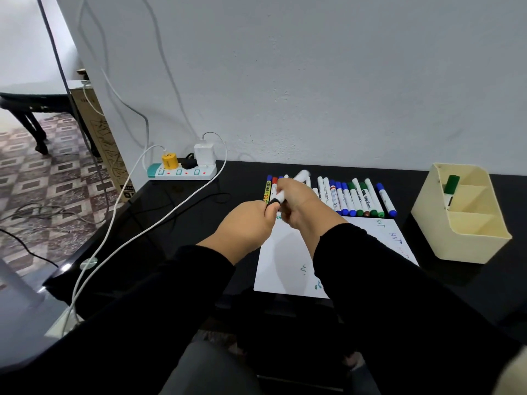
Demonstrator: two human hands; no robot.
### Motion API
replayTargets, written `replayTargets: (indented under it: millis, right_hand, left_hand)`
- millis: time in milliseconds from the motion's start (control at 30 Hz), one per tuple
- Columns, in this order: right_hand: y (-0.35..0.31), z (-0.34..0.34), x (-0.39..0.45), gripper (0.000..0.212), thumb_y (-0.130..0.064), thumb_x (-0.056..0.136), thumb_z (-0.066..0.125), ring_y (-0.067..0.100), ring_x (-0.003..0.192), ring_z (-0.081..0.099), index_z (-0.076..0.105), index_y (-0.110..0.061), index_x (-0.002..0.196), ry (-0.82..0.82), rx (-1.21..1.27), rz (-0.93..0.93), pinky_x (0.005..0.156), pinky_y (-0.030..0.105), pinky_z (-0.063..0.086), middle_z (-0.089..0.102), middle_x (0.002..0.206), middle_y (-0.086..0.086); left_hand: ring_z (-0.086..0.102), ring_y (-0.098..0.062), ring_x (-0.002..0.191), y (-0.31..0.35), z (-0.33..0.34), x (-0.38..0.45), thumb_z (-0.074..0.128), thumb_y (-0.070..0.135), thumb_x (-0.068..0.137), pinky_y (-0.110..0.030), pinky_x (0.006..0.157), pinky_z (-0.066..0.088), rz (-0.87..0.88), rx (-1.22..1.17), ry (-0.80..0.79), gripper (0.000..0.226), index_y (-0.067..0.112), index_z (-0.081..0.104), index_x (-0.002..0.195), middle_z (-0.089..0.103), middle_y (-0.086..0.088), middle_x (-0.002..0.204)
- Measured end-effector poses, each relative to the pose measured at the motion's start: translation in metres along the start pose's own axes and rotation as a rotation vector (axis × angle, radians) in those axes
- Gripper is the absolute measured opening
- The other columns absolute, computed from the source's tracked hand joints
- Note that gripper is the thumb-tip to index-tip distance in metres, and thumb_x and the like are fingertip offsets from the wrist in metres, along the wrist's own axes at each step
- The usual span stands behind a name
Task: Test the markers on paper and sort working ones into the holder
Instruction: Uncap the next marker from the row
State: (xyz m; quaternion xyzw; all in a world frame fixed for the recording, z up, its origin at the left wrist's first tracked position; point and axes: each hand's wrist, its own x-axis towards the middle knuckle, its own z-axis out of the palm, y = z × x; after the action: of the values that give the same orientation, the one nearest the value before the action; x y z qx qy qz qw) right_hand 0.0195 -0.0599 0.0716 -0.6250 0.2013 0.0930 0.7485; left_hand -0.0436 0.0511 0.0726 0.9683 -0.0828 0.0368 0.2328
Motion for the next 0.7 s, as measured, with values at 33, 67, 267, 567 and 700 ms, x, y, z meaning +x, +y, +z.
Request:
replayTargets:
  millis: [33, 67, 267, 567, 700]
  right_hand:
    - [-0.003, -0.012, 0.005, 0.015, -0.013, 0.087, 0.048, 0.005, 0.039, 0.045, 0.042, -0.015, 0.074, 0.064, 0.079, -0.002, 0.041, 0.015, 0.033, 0.047, 0.059, -0.001]
    - [-0.006, -0.025, 0.011, 0.018, -0.014, 0.089, 0.047, 0.004, 0.034, 0.042, 0.041, -0.016, 0.071, 0.119, 0.125, -0.006, 0.037, 0.013, 0.031, 0.049, 0.053, -0.002]
    - [0.000, -0.027, 0.004, 0.025, -0.021, 0.088, 0.053, 0.005, 0.022, 0.023, 0.045, -0.015, 0.065, 0.079, 0.045, 0.024, 0.035, 0.009, 0.025, 0.038, 0.044, -0.003]
    - [0.014, -0.047, 0.007, 0.034, -0.041, 0.082, 0.070, 0.008, 0.039, 0.033, 0.057, -0.012, 0.071, 0.143, -0.026, -0.076, 0.037, 0.018, 0.029, 0.044, 0.047, -0.002]
    - [0.029, -0.043, 0.016, 0.023, -0.031, 0.084, 0.070, 0.011, 0.054, 0.042, 0.064, -0.010, 0.081, 0.113, -0.116, -0.115, 0.047, 0.021, 0.034, 0.057, 0.064, 0.004]
  left_hand:
    - [0.045, -0.017, 0.066, -0.002, 0.001, -0.002, 0.027, 0.036, 0.101, -0.031, 0.055, 0.029, 0.023, 0.050, 0.024, 0.040, 0.009, 0.052, 0.086, 0.044, 0.003, 0.065]
    - [0.046, -0.017, 0.067, -0.004, 0.002, -0.002, 0.027, 0.038, 0.101, -0.030, 0.055, 0.030, 0.022, 0.076, 0.027, 0.040, 0.010, 0.051, 0.088, 0.045, 0.003, 0.067]
    - [0.051, -0.019, 0.082, -0.005, 0.009, 0.007, 0.029, 0.039, 0.101, -0.029, 0.066, 0.035, -0.058, 0.093, -0.091, 0.038, 0.011, 0.053, 0.109, 0.055, -0.003, 0.090]
    - [0.052, -0.023, 0.112, -0.038, 0.035, 0.026, 0.047, 0.033, 0.096, -0.037, 0.095, 0.044, -0.052, 0.168, 0.003, 0.032, 0.022, 0.052, 0.125, 0.054, -0.004, 0.125]
    - [0.001, -0.035, 0.144, -0.055, 0.063, 0.031, 0.035, 0.043, 0.098, -0.053, 0.113, 0.006, -0.020, 0.432, 0.044, 0.036, 0.033, 0.049, 0.130, 0.013, -0.007, 0.156]
